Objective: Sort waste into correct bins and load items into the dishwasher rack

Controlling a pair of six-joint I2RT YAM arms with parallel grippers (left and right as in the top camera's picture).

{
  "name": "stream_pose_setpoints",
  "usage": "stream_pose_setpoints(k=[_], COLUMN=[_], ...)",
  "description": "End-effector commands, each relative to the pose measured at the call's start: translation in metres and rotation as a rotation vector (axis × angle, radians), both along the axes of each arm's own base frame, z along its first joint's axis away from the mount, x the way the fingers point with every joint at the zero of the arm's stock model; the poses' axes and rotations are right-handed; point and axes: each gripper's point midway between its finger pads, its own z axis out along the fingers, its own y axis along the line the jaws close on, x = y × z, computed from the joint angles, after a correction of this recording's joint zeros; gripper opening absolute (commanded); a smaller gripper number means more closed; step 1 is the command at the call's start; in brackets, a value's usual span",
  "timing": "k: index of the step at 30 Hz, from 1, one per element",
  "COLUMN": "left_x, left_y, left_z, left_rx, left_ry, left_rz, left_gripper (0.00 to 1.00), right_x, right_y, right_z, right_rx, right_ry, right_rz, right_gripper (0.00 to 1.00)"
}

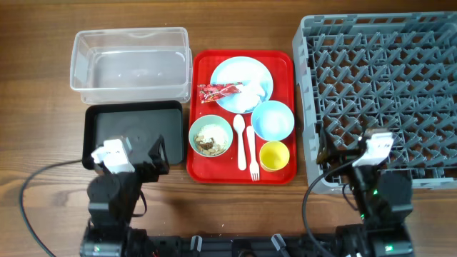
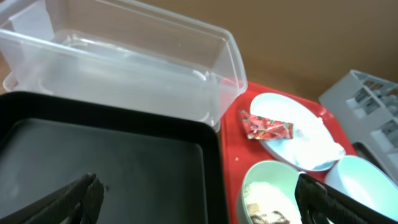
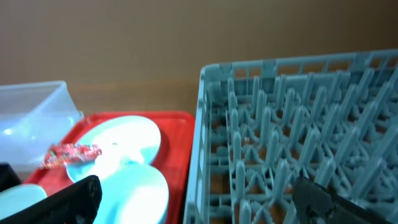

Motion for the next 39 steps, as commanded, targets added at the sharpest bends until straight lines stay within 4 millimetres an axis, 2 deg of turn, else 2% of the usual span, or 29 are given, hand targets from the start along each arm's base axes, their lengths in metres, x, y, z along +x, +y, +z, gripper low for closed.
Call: stream_pose_setpoints(k=[1,9,12,14,17,21,24,26,28,30,32,34,37,39], left_x=[0.012,0.030,0.035,0.043,0.071,0.109,0.134,0.155,0.172,0.185,0.193,0.194,0.190,0.188], left_y=[-0.001,-0.007,-0.015,-0.024,-0.039,-0.057,-0.077,-0.105,-0.130,-0.158,-0.186,-0.214,-0.244,-0.260], left_z=[0.026,0.027,0.023,0.025,0.050,0.074,0.078,0.076,0.068,0.051,0.025,-0.004,-0.042,-0.061], left_rx=[-0.014,-0.009,-0.036,-0.069,-0.112,-0.086,-0.029,0.030,0.067,0.081,0.093,0.108,0.129,0.139], left_ry=[0.112,0.597,0.672,0.647,0.495,0.371,0.373,0.372,0.374,0.383,0.397,0.426,0.469,0.482], left_rz=[0.003,-0.019,-0.055,-0.096,-0.171,-0.220,-0.258,-0.337,-0.394,-0.437,-0.488,-0.537,-0.592,-0.620], left_gripper=[1.00,1.00,1.00,1.00,1.00,0.99,1.00,1.00,1.00,1.00,1.00,0.99,1.00,0.96], right_x=[0.009,0.023,0.030,0.031,0.031,0.030,0.028,0.024,0.018,0.014,0.014,0.014,0.014,0.014], right_y=[0.002,0.001,0.002,0.002,0.001,-0.001,-0.003,-0.016,-0.029,-0.032,-0.032,-0.032,-0.032,-0.032], right_z=[0.018,0.013,0.010,0.008,0.009,0.008,0.007,0.003,-0.002,-0.004,-0.004,-0.004,-0.005,-0.005], right_rx=[0.008,-0.044,-0.065,-0.067,-0.069,-0.064,-0.065,-0.055,-0.040,-0.031,-0.032,-0.034,-0.038,-0.038], right_ry=[0.119,0.513,0.568,0.580,0.575,0.582,0.594,0.619,0.648,0.663,0.664,0.665,0.666,0.667], right_rz=[-0.001,-0.004,0.007,0.008,0.002,-0.013,-0.030,-0.127,-0.224,-0.253,-0.253,-0.252,-0.249,-0.249], right_gripper=[1.00,1.00,1.00,1.00,1.00,1.00,1.00,1.00,1.00,1.00,1.00,1.00,1.00,1.00])
